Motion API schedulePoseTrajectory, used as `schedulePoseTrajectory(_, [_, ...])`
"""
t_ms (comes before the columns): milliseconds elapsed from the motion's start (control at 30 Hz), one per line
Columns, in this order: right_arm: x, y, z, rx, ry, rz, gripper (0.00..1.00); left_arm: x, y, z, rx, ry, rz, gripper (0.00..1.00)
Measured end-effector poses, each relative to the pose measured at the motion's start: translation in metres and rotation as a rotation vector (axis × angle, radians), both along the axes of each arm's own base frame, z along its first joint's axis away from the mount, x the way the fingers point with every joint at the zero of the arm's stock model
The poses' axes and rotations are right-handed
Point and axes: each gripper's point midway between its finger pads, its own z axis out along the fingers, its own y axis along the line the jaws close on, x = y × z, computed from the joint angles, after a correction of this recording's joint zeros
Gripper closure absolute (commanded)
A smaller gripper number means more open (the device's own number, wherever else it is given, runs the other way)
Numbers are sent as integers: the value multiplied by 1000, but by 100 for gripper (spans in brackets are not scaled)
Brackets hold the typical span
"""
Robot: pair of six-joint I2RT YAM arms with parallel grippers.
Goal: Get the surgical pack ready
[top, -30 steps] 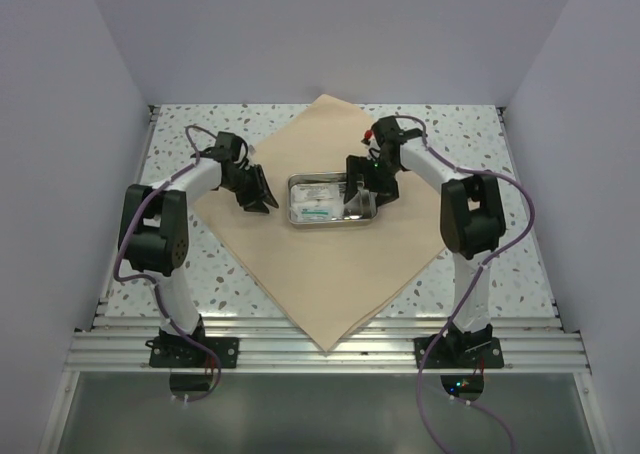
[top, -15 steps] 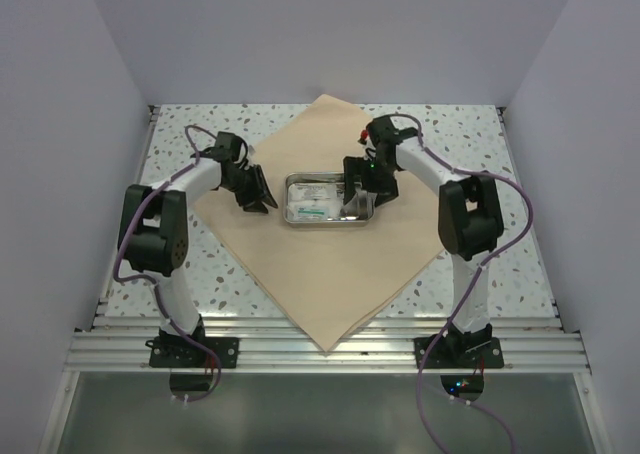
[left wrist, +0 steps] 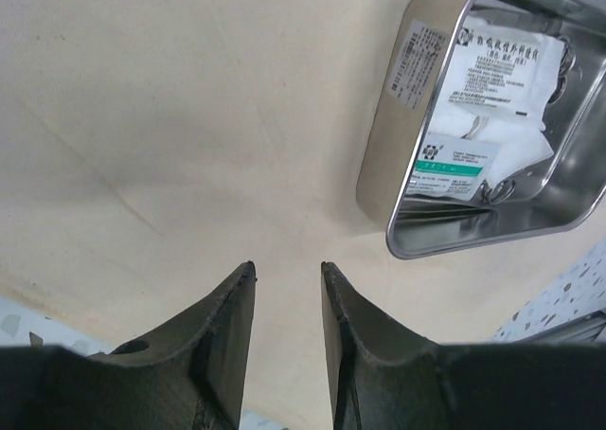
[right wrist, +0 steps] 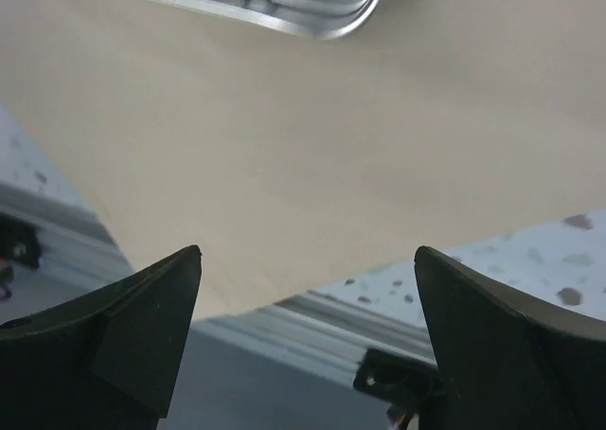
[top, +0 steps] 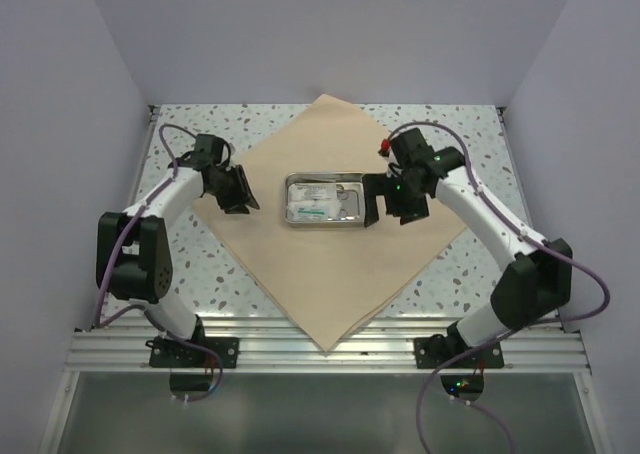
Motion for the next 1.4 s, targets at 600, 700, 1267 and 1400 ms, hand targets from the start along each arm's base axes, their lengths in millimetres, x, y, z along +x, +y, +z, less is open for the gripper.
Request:
schedulePoseTrajectory(600, [-232,52,-68,491,407,-72,19,-61,-8,14,-67,-25,25,64])
schedulePoseTrajectory(700, [-242,48,-95,495,492,-201,19,-61,-12,23,-79,-41,31,64])
schedulePoseTrajectory(1267, [-223,64,-98,614,494,-507,25,-71,-14,66,-113,-149,48,63])
schedulePoseTrajectory(1400, [-230,68,-111,538,527,-503,25,-73,-14,65,-111,-142,49,63])
